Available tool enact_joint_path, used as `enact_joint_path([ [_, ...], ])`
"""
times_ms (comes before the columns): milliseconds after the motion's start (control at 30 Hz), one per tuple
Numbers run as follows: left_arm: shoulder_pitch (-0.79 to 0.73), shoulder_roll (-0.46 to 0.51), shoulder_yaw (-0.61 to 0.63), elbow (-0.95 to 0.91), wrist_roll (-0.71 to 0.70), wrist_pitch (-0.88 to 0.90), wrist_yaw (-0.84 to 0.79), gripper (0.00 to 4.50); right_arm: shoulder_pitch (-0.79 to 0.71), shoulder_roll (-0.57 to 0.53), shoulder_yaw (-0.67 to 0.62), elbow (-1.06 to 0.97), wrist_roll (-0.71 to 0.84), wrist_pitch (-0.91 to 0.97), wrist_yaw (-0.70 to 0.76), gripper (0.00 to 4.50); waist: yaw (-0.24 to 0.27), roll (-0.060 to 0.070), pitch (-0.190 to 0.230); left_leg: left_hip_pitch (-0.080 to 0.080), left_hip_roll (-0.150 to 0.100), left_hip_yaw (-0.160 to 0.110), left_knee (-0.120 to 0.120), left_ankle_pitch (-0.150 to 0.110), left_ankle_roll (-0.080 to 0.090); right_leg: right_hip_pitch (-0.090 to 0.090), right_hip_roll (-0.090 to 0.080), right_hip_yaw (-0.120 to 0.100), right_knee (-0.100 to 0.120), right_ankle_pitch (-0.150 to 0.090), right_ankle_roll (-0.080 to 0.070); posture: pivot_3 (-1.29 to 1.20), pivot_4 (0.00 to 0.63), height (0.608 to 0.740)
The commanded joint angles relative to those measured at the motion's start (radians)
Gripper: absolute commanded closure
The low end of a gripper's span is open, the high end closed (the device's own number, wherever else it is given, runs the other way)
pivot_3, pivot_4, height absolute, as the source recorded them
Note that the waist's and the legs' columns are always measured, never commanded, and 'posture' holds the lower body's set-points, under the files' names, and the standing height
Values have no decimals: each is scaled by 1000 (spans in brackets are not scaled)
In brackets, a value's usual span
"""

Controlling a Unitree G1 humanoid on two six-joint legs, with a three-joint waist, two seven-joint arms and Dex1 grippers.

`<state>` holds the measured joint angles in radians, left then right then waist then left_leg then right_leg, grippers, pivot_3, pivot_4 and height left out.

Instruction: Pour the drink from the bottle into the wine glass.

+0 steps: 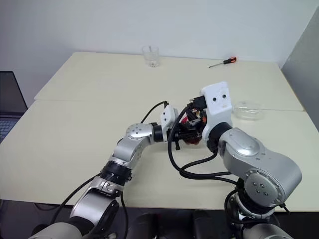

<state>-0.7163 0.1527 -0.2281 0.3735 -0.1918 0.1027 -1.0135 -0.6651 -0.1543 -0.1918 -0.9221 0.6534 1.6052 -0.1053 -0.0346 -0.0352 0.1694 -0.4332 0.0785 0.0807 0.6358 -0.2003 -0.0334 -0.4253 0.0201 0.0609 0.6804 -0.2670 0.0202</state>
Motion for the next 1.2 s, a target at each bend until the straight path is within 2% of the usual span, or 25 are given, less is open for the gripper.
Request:
enact_joint_path([
  [33, -18, -1, 7, -30, -10, -6, -3, 3654, -68, -143, -127, -7, 78, -75, 193, 3224, 1, 0, 0, 0, 0, 0, 0, 0, 0, 0, 0, -1, 0, 0, 0, 0, 150, 740],
  [133, -14, 6, 6, -45, -14, 2, -6, 3654, -69, -309, -141, 104, 138, -174, 392, 3224, 0, 0, 0, 0, -1, 1, 0, 0, 0, 1, -1, -1, -1, 0, 0, 0, 150, 740],
  [233, -13, 14, 8, -54, -12, 8, -2, 3657, -68, -423, -122, 218, 174, -300, 573, 3224, 1, 0, 0, 0, -1, 0, 0, 0, 0, 1, 0, 0, -1, 0, 0, 0, 150, 740],
  [400, 11, 29, 8, -107, -11, 31, 20, 3706, -46, -579, 37, 472, 58, -684, 969, 3224, -5, 0, 0, 2, 0, 0, -1, 0, 1, 0, 2, 1, -1, 0, 0, 0, 150, 740],
  [567, 43, 55, 21, -173, -11, 69, 48, 3709, -122, -608, 185, 771, -28, -967, 1325, 3224, -11, 0, 0, 2, 0, 0, 0, 0, 1, 0, 2, 1, 0, 0, 0, 0, 150, 740],
  [667, 70, 65, 23, -219, -20, 100, 61, 3709, -166, -604, 248, 902, -68, -1045, 1450, 3224, -10, 0, 0, 2, 0, 0, 1, 0, 1, 0, 2, 1, 0, 0, 0, 0, 150, 740],
  [800, 109, 72, 20, -279, -26, 136, 78, 3725, -209, -598, 315, 991, -127, -1121, 1545, 3224, -6, 0, 1, 1, 0, 1, 1, 0, 1, 0, 2, 1, 0, 0, 0, 0, 150, 740],
  [900, 121, 69, 15, -298, -27, 148, 87, 3726, -222, -591, 330, 1013, -158, -1150, 1547, 3224, -2, 0, 1, 1, 0, 1, 1, 0, 1, 0, 2, 1, 0, 0, 0, 0, 150, 740],
  [1167, 99, 49, -4, -268, -27, 137, 70, 3726, -168, -647, 171, 797, -31, -958, 1390, 3224, 6, 0, 1, 1, 0, 1, 4, 0, 0, 1, 1, 1, 1, 2, -4, 0, 150, 740],
  [1200, 95, 45, -6, -262, -26, 133, 68, 3726, -160, -655, 138, 750, 6, -918, 1361, 2874, 6, 0, 1, 1, 0, 1, 4, 0, 0, 1, 0, 1, 1, 2, -4, 0, 150, 740],
])
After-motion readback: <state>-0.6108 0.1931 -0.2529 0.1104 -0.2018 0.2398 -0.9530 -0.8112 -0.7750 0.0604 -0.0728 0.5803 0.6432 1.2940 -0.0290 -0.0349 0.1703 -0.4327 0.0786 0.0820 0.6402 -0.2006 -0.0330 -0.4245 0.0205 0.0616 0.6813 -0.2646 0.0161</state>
